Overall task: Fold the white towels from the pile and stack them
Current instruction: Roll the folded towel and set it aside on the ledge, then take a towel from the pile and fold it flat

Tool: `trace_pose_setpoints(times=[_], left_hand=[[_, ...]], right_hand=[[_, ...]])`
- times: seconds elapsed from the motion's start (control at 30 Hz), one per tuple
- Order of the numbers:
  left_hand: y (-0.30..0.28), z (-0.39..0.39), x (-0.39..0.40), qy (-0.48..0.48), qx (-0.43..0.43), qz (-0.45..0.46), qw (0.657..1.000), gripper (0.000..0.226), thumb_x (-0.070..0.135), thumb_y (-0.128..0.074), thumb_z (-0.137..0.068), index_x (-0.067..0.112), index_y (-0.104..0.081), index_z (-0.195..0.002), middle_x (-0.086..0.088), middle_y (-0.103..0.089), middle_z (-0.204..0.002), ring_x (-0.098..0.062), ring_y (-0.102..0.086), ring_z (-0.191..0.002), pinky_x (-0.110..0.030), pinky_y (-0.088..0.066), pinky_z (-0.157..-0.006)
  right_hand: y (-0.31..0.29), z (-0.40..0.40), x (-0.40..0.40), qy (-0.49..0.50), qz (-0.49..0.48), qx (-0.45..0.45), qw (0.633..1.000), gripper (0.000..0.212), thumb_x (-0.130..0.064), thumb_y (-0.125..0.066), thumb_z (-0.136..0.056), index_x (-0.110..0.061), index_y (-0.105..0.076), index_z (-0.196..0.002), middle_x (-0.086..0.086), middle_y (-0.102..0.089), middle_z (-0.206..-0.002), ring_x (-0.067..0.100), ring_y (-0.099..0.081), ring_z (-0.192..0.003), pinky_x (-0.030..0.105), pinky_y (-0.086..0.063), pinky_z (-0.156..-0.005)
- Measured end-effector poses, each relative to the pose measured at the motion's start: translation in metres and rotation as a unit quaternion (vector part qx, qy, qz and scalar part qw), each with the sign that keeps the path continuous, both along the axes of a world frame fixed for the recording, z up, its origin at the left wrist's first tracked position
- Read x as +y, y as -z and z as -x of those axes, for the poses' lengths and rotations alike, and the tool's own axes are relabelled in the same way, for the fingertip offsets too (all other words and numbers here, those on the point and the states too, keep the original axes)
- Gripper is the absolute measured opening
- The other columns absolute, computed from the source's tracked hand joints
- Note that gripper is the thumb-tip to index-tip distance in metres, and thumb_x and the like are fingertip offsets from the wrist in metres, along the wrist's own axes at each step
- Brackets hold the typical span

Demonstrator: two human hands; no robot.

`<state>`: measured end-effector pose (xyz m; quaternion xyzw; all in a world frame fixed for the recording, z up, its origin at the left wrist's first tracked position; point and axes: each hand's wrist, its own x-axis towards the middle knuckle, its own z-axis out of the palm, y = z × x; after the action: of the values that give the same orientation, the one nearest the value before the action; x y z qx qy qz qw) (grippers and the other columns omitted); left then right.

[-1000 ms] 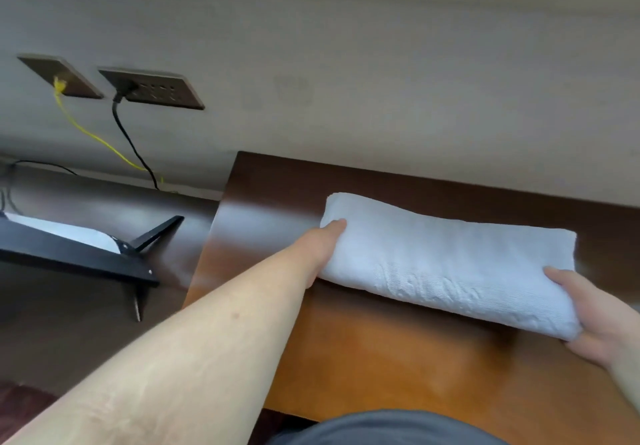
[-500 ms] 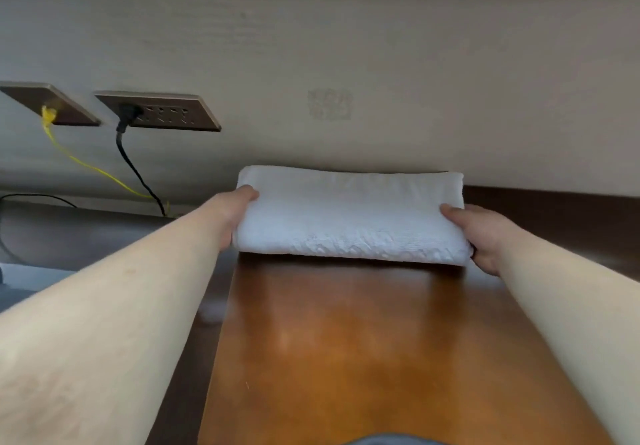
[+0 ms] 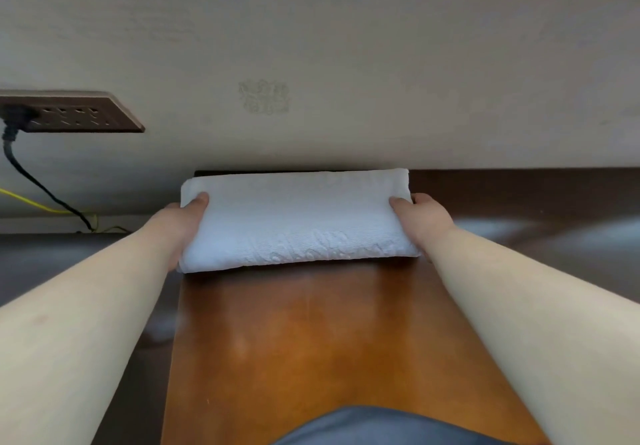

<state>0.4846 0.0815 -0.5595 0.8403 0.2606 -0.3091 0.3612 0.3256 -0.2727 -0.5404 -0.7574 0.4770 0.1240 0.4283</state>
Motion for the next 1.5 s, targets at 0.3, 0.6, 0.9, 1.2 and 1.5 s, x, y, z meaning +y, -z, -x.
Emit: trace_pose_setpoints(times=[0.3,0.6,0.9,1.2,1.5], left_hand=[[-0.022,0.032,-0.025,0.208,-0.362,-0.209,0.884,0.064,0.05,-0.055,-0.09,0.02,-0.035,-0.143,-0.022,-0.042,-0.139,-0.043,-0.04,-0.125,-0.052,-0.032,-0.103],[-0.012,0.055,-0.054,0.495,-0.236,-0.248,0.799,0.068,0.064,-0.013,-0.092,0.036,-0.005,-0.154,0.001,0.0,-0.164,-0.024,0.001,-0.149,-0.052,-0.003,-0.118],[-0.119,0.133,-0.177,0.588,-0.348,-0.179,0.708,0.061,0.05,-0.04,-0.097,0.028,-0.027,-0.152,-0.008,-0.021,-0.16,-0.029,-0.017,-0.146,-0.047,-0.014,-0.118],[-0.231,0.289,-0.359,0.649,-0.408,-0.082,0.637,0.051,0.042,-0.043,-0.098,0.033,-0.036,-0.148,0.002,-0.026,-0.158,-0.021,-0.028,-0.143,-0.036,-0.025,-0.115],[-0.24,0.49,-0.511,0.68,-0.371,-0.02,0.633,0.054,0.045,-0.049,-0.091,0.035,-0.04,-0.143,0.003,-0.03,-0.155,-0.022,-0.035,-0.138,-0.041,-0.034,-0.111]], right_hand=[[-0.008,0.011,0.039,-0.202,0.323,-0.123,0.916,0.062,-0.044,-0.051,-0.095,-0.023,-0.035,-0.151,0.007,-0.023,-0.162,0.029,-0.019,-0.148,0.047,-0.021,-0.117],[-0.009,0.012,0.045,-0.364,0.218,0.041,0.905,0.076,-0.071,-0.022,-0.093,-0.037,0.001,-0.157,-0.002,0.013,-0.166,0.022,0.016,-0.151,0.054,-0.001,-0.121],[-0.107,0.097,-0.008,-0.261,0.249,-0.08,0.929,0.083,-0.076,-0.036,-0.086,-0.032,-0.023,-0.155,0.0,-0.012,-0.166,0.023,0.0,-0.153,0.054,-0.004,-0.12],[-0.199,0.331,-0.181,-0.102,0.318,-0.033,0.942,0.074,-0.065,-0.048,-0.091,-0.022,-0.039,-0.15,0.001,-0.036,-0.156,0.026,-0.017,-0.15,0.051,-0.02,-0.119],[-0.247,0.58,-0.303,-0.034,0.339,-0.013,0.94,0.065,-0.059,-0.054,-0.09,-0.025,-0.046,-0.144,0.002,-0.049,-0.143,0.024,-0.038,-0.136,0.042,-0.034,-0.112]])
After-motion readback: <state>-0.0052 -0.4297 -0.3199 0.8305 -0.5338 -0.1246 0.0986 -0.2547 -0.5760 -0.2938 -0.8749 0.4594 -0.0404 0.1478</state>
